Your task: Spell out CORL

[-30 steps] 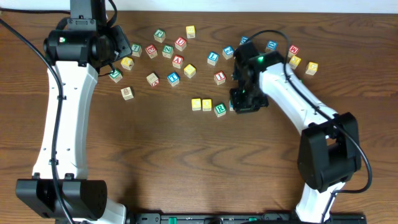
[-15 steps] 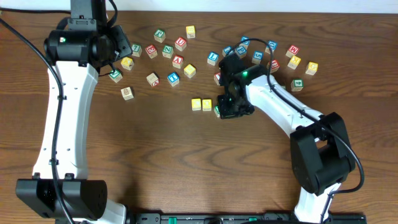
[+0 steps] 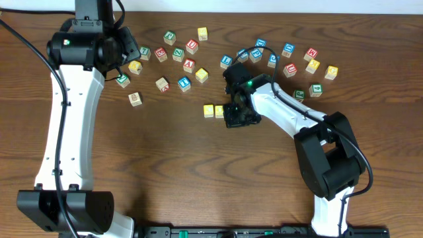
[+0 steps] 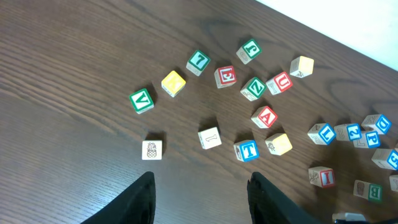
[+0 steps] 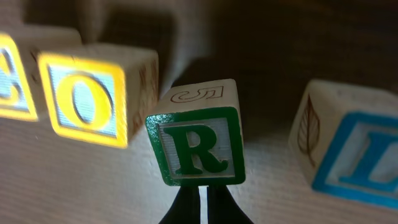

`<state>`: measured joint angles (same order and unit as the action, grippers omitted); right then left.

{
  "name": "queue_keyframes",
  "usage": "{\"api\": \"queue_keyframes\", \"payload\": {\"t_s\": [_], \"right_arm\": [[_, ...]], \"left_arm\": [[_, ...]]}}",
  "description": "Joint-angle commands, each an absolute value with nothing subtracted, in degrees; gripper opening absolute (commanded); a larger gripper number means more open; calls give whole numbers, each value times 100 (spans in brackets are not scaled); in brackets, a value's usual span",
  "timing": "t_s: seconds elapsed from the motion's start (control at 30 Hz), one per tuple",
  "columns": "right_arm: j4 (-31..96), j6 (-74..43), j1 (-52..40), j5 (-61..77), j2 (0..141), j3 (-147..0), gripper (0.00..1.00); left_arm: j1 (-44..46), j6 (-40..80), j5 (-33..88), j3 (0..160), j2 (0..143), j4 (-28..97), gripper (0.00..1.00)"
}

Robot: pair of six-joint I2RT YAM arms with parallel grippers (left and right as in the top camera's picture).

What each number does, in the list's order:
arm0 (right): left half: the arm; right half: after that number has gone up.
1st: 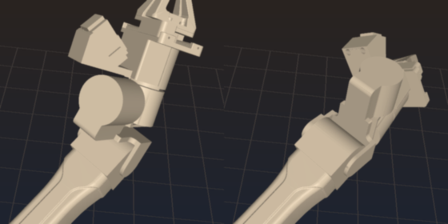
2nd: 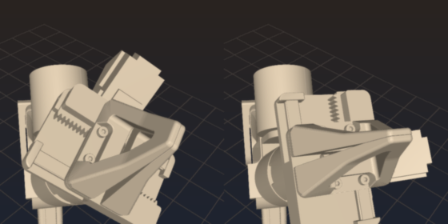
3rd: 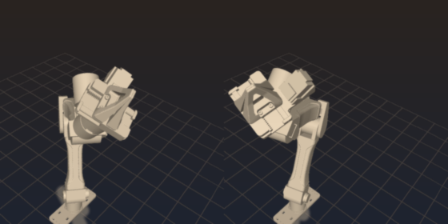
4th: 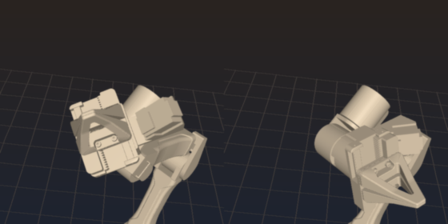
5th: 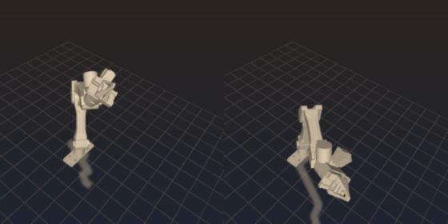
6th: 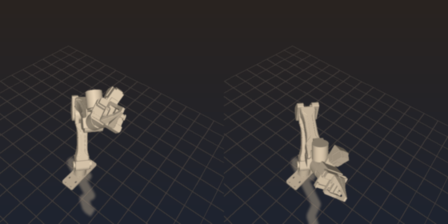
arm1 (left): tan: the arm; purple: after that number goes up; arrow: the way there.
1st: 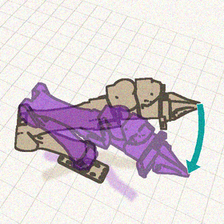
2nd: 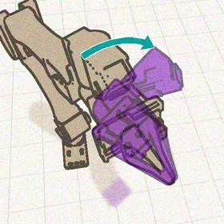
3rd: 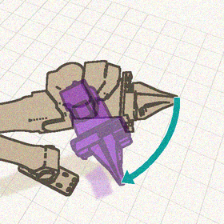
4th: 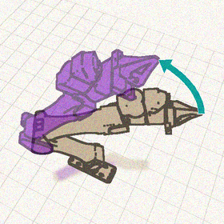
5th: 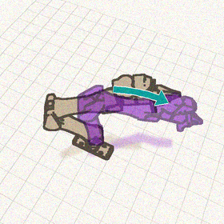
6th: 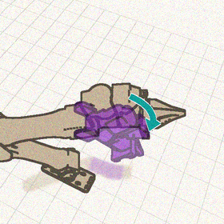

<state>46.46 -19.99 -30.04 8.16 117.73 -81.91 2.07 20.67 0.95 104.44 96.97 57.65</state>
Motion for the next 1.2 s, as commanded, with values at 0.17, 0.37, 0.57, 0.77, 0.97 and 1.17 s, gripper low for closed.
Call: {"api": "queue_keyframes", "payload": {"t_s": [0.17, 0.37, 0.57, 0.77, 0.97, 1.17], "right_arm": [[4434, -2143, -3044, 812, 11804, -8169, 1], [4241, -2139, -3055, 961, 11804, -8169, 1], [4202, -2060, -3087, 1033, 11802, -8171, 1], [4624, -2010, -2989, 1122, 11487, -8361, 1], [5094, -2233, -2596, 294, 10790, -8429, 1], [5343, -2377, -2073, 21, 10827, -8420, 1]], "left_arm": [[189, 1953, 45, 10442, 9741, 5769, 47], [189, 1953, 45, 10442, 9741, 5769, 47], [189, 1953, 45, 10440, 9741, 5769, 47], [189, 1953, 45, 10438, 9741, 5769, 47], [189, 1953, 45, 10436, 9741, 5782, 47], [189, 1953, 45, 10436, 9741, 5782, 47]]}}
